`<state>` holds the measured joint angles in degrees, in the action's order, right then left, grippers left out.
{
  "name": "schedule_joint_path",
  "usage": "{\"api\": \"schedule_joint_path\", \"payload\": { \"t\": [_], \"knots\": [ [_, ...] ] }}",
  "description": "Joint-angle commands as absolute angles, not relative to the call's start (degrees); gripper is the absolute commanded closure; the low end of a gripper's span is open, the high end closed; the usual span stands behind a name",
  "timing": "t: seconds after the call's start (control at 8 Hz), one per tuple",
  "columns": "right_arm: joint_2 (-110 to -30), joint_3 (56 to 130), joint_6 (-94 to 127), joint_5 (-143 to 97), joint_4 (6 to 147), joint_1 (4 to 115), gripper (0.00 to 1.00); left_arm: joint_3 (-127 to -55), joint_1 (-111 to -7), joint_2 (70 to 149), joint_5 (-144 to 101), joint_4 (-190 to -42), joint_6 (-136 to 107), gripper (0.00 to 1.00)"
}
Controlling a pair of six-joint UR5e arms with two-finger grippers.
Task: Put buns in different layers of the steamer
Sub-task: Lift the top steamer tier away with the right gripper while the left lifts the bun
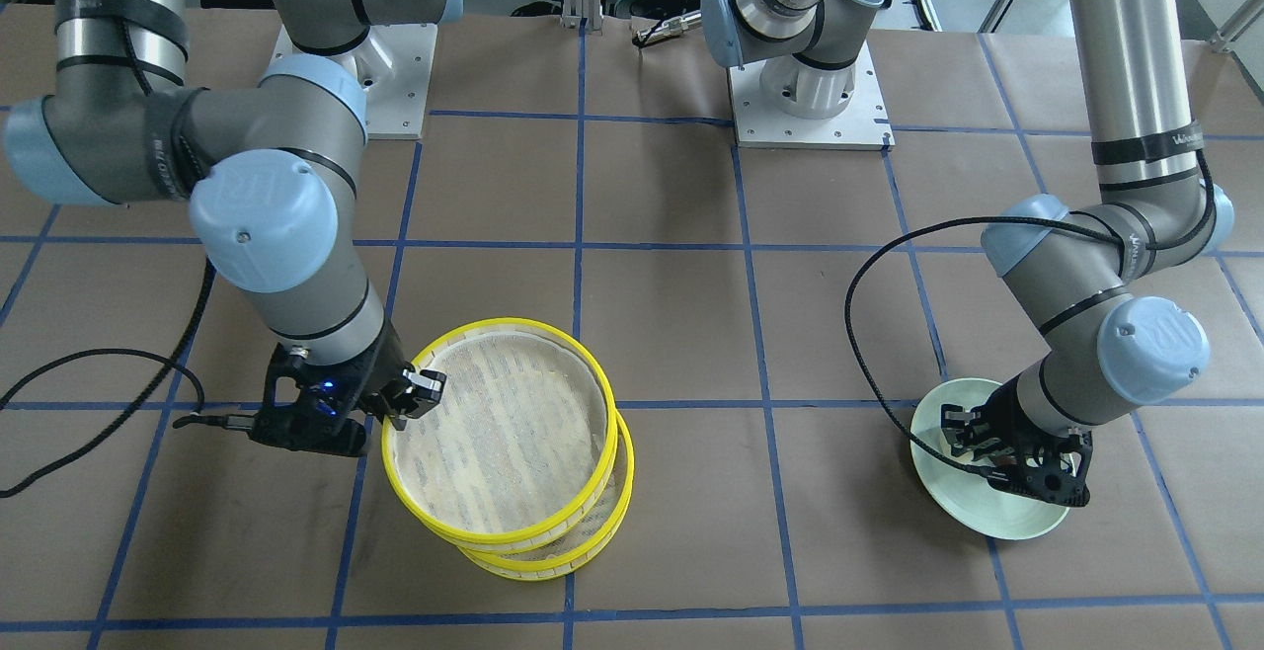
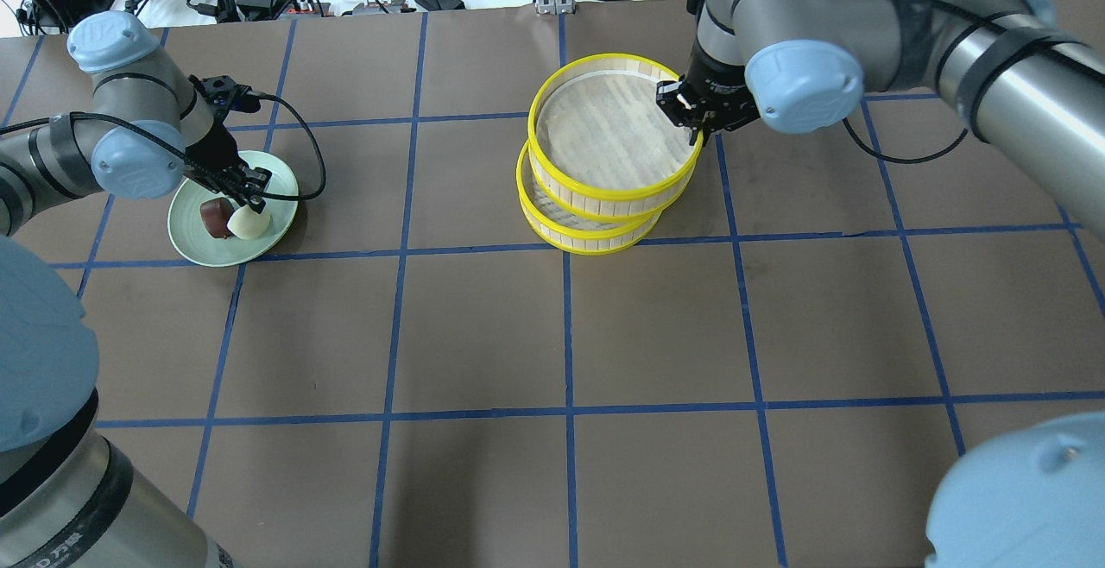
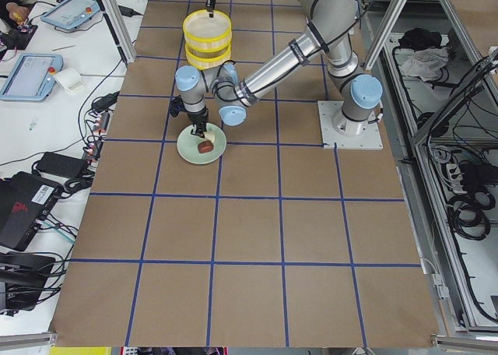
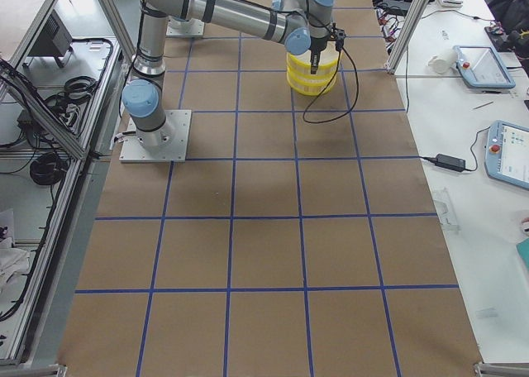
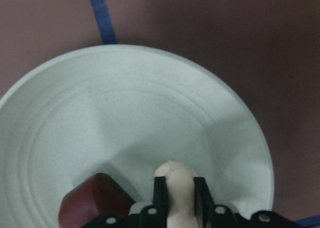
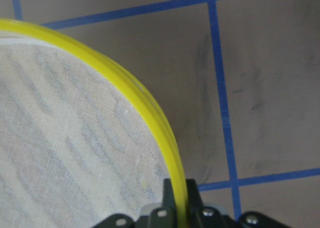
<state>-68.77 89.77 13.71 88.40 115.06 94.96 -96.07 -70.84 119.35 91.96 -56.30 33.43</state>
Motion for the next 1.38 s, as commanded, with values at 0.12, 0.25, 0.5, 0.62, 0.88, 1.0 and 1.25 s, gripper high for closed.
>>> {"api": "schedule_joint_path", "payload": {
  "t": [0.12,0.25,0.5,0.62,0.88,1.0,1.25],
  "knots": [
    [-76.8,89.6,2.0,86.8,105.9,85.9,1.0,-95.8,-70.8,116.2,91.8,-56.9,32.9,1.0],
    [-78.2,89.4,-1.8,86.9,104.7,83.4,1.0,-95.8,-71.0,114.1,91.8,-57.3,32.5,1.0],
    [-79.1,88.8,-7.4,88.4,104.1,79.2,1.0,-95.7,-72.8,110.1,91.4,-58.1,27.1,1.0],
    [-79.3,88.7,-9.3,88.6,104.1,78.1,1.0,-95.5,-75.8,107.8,91.3,-58.3,24.0,1.0],
    [-79.4,88.8,-14.5,88.2,104.2,74.3,1.0,-94.1,-84.2,104.5,91.0,-58.3,13.6,1.0],
    [-79.6,88.8,-16.5,88.0,104.2,72.7,1.0,-92.8,-87.9,103.9,88.8,-58.2,9.8,1.0],
    [-79.6,88.8,-19.1,87.6,104.3,70.6,1.0,-90.0,-95.2,104.8,82.4,-56.5,2.5,1.0]
  ]
}}
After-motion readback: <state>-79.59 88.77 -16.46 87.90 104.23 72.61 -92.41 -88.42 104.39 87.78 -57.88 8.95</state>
